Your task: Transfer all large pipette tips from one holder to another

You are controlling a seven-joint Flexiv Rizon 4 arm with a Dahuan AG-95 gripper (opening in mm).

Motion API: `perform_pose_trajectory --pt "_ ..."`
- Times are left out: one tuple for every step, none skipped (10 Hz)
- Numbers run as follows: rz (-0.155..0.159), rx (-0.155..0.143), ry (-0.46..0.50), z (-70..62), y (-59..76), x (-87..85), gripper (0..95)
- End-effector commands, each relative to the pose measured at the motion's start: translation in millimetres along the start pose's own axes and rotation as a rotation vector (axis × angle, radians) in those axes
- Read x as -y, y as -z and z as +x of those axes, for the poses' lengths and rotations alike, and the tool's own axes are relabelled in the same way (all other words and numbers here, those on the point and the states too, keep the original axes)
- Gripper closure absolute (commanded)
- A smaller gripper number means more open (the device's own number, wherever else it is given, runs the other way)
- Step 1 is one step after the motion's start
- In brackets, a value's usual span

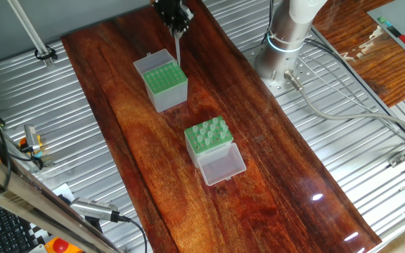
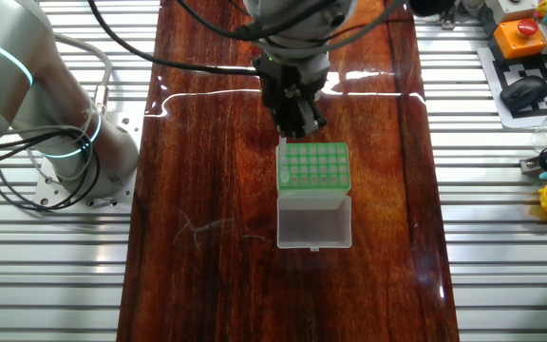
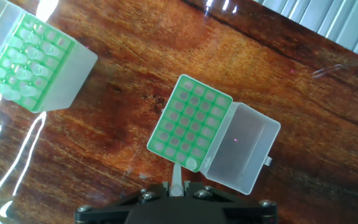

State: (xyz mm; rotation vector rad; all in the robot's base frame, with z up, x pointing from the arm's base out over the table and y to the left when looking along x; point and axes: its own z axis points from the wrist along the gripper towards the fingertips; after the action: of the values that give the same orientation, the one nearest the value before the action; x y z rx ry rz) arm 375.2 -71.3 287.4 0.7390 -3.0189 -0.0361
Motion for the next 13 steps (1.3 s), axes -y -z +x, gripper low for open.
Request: perform_pose_trajectory --pt "0.004 0.005 0.002 2.5 -3.0 -1.4 95.0" --pt "0.005 0.008 0.003 0.9 -6.1 -0.1 95.0" --pt "0.004 0.011 0.003 0.3 -8.4 1.1 95.0" --pt "0.003 0.013 0.008 -0.3 -10.3 2.0 95.0" --pt "0.003 0.012 0.008 -0.8 -9.7 2.1 95.0" --pt "0.003 0.012 0.008 -1.4 -8.3 2.0 95.0" --pt "0.003 0.012 0.009 -2.7 -6.5 2.1 95.0" --pt "0.002 0.013 0.009 -3.0 -6.6 2.2 95.0" --pt "0.003 0.013 0.009 -3.5 -7.2 2.3 95.0" --pt "0.003 0.013 0.010 -4.1 -8.4 2.5 95.0" --pt "0.002 0.013 0.012 -5.1 -10.3 2.8 95.0" --pt "0.004 0.013 0.013 -7.0 -12.8 3.0 95.0" --pt "0.005 0.012 0.015 -9.0 -16.5 3.6 95.0"
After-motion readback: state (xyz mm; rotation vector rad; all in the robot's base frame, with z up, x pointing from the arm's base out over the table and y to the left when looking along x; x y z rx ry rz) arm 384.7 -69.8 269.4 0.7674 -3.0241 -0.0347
